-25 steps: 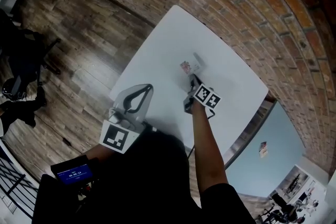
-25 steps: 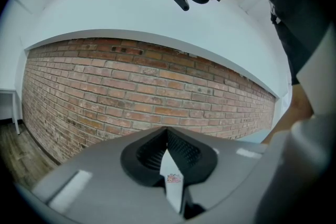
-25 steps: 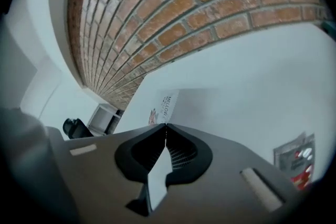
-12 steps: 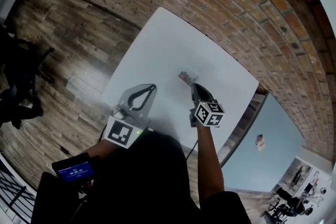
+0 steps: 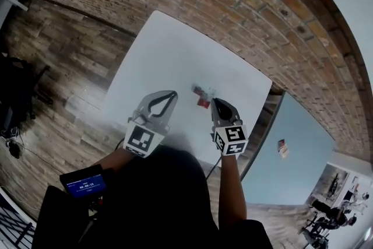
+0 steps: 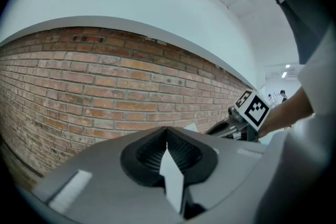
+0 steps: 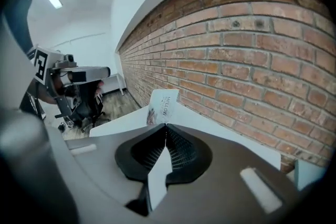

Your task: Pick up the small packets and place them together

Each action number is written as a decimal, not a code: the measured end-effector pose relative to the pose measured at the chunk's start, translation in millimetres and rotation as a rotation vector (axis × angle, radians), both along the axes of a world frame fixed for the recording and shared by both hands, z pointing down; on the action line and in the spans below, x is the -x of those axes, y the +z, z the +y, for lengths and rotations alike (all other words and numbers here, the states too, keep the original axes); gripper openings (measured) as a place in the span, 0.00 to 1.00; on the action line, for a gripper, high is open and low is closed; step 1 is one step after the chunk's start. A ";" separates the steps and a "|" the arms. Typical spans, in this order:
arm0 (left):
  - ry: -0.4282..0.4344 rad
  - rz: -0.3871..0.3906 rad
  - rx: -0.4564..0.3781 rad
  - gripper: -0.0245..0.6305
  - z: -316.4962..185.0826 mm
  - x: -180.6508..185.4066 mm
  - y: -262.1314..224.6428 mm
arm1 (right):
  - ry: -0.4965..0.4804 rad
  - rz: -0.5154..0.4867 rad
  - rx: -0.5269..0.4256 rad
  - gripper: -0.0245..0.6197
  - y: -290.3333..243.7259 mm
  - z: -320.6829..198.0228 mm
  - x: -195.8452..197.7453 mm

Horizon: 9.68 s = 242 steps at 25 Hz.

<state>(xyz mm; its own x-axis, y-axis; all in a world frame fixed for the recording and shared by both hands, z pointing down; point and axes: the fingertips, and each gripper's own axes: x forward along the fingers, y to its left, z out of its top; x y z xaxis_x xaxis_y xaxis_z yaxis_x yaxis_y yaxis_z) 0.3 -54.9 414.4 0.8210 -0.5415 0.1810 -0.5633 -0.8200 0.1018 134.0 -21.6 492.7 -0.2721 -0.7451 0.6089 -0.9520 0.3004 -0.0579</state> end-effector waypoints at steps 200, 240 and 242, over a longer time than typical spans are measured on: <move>0.082 -0.070 0.420 0.04 46.3 64.4 105.3 | -0.602 0.421 0.397 0.44 226.9 -13.1 32.8; 0.117 0.119 0.116 0.04 128.2 -2.6 -3.4 | 0.328 -0.116 -0.449 0.04 -93.7 140.8 30.6; 0.080 0.119 0.051 0.04 145.1 -8.9 -20.0 | 0.313 -0.112 -0.499 0.04 -110.3 155.6 27.6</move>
